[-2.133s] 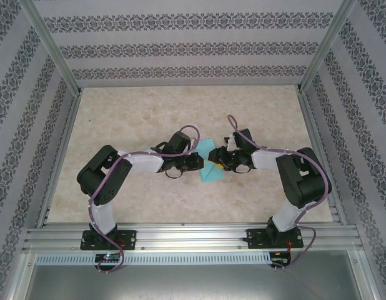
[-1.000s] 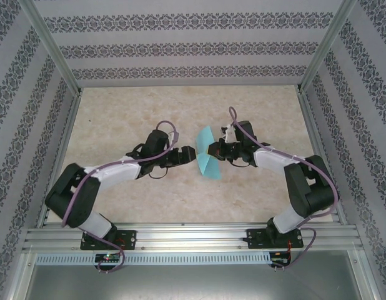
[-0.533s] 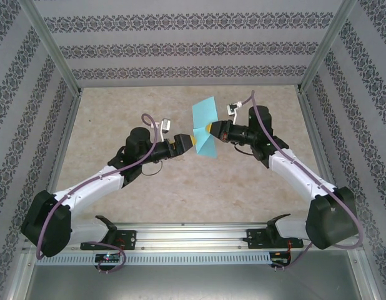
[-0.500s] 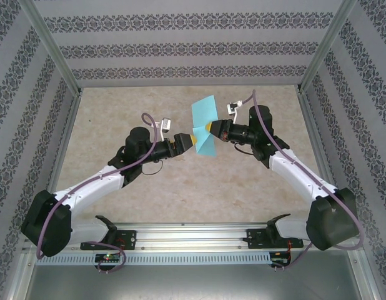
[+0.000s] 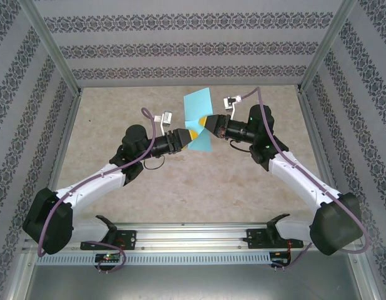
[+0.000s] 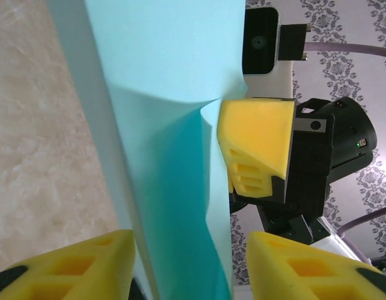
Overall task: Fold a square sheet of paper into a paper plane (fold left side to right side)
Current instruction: Turn over the paper at the center of the table.
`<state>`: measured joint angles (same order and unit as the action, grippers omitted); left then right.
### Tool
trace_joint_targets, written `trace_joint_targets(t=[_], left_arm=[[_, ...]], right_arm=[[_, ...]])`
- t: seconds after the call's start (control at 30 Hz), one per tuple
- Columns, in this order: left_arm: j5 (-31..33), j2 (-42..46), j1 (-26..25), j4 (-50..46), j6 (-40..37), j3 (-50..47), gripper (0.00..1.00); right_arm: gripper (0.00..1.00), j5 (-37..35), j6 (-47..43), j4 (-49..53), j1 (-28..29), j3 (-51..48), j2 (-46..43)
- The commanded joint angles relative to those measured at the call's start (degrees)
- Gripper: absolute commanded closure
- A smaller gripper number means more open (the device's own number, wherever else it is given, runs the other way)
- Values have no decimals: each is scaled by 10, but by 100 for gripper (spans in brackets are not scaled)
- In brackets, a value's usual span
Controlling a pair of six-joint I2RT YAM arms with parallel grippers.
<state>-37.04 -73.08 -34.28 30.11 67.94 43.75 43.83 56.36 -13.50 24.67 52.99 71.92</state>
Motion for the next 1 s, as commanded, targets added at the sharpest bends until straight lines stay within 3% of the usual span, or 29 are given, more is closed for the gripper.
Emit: trace_joint_targets(t=[0.0, 0.33, 0.73, 0.97], left_arm=[[-10, 3, -4, 32, 0, 12, 58], [-16, -5, -4, 12, -16, 20, 69], [-13, -11, -6, -34, -44, 26, 87], [18, -5, -10, -163, -128, 43, 90]], right_arm=[[92, 3, 24, -36, 4, 11, -9], [90, -15, -6, 25, 3, 23, -3], [75, -27, -44, 88, -11, 27, -8], [62, -60, -110, 198, -40, 27, -32]])
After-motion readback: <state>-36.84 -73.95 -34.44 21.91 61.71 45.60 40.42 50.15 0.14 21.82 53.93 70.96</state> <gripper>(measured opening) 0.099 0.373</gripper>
